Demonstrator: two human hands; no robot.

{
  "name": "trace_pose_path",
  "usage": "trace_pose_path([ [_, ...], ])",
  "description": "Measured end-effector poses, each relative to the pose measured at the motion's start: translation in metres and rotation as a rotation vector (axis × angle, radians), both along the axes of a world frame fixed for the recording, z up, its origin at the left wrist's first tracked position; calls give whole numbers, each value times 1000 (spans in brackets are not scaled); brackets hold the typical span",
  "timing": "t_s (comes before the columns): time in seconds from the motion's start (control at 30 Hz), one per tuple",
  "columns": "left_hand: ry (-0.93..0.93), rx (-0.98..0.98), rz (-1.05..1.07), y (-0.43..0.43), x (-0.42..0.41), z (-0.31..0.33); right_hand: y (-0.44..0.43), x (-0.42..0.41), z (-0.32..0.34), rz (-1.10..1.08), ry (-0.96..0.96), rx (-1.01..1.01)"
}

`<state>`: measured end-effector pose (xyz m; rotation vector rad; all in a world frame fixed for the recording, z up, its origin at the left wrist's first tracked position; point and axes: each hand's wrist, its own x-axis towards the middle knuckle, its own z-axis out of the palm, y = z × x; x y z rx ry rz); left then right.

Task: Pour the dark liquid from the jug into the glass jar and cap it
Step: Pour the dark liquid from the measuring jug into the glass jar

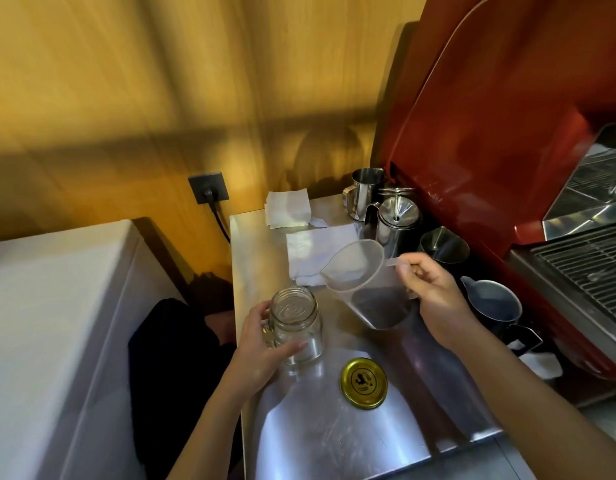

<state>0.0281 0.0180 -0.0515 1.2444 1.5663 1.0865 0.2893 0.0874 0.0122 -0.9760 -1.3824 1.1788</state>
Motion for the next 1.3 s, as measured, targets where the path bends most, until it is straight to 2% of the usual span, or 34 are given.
trace_pose_path([
  [0.17, 83, 30, 23, -1, 2, -1, 6, -14, 18, -70, 218, -126],
  [0.23, 162, 39, 39, -1, 4, 0, 8, -18, 26, -62, 228, -129],
  [0.43, 298, 96, 60, 5, 10, 4, 12, -32, 50, 39, -107, 92],
  [0.6, 394, 111, 109, 5, 13, 3, 21, -43, 67, 81, -316, 225],
  [1.0, 413, 71, 144, 5, 14, -1, 26, -71, 87, 159, -616, 413],
  [1.3, 377, 46, 163, 5, 16, -2, 19, -86, 97, 212, -752, 574],
])
